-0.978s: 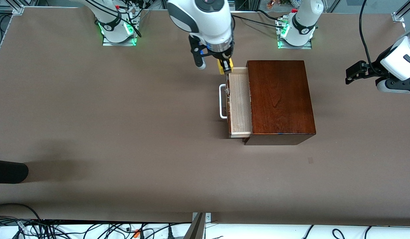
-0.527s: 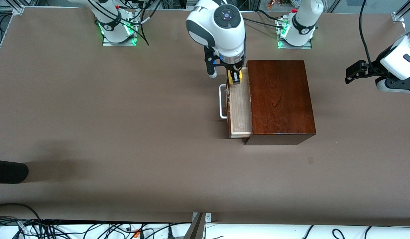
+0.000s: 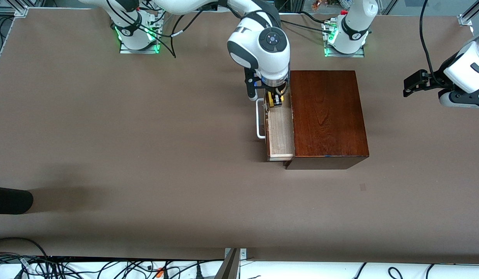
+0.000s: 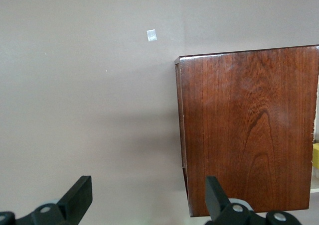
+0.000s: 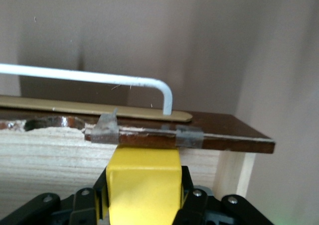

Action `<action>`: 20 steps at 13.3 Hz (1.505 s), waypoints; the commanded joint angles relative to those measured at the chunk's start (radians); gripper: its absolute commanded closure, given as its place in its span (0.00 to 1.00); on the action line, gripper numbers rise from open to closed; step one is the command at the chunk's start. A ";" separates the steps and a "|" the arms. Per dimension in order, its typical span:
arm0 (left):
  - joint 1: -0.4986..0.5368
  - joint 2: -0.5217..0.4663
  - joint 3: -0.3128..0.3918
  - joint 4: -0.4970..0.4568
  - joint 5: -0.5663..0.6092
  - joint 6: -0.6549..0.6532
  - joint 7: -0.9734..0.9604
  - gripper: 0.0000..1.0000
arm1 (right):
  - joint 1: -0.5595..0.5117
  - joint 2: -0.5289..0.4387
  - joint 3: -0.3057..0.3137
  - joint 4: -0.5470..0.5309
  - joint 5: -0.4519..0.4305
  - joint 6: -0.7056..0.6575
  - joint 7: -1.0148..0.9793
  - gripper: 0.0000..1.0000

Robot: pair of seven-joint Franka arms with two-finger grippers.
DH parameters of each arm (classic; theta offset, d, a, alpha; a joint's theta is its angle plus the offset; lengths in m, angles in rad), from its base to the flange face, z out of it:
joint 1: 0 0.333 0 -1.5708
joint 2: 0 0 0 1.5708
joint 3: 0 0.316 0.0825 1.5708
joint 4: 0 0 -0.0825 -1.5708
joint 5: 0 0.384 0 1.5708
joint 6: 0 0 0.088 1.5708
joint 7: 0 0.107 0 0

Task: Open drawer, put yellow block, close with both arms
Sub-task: 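Lower the cube into the drawer and open the right gripper, then withdraw the right gripper while the left gripper moves to the drawer front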

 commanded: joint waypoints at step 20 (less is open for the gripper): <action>-0.009 -0.016 -0.001 0.001 0.018 -0.014 0.015 0.00 | -0.261 -0.226 0.006 0.080 0.135 -0.445 -0.538 0.00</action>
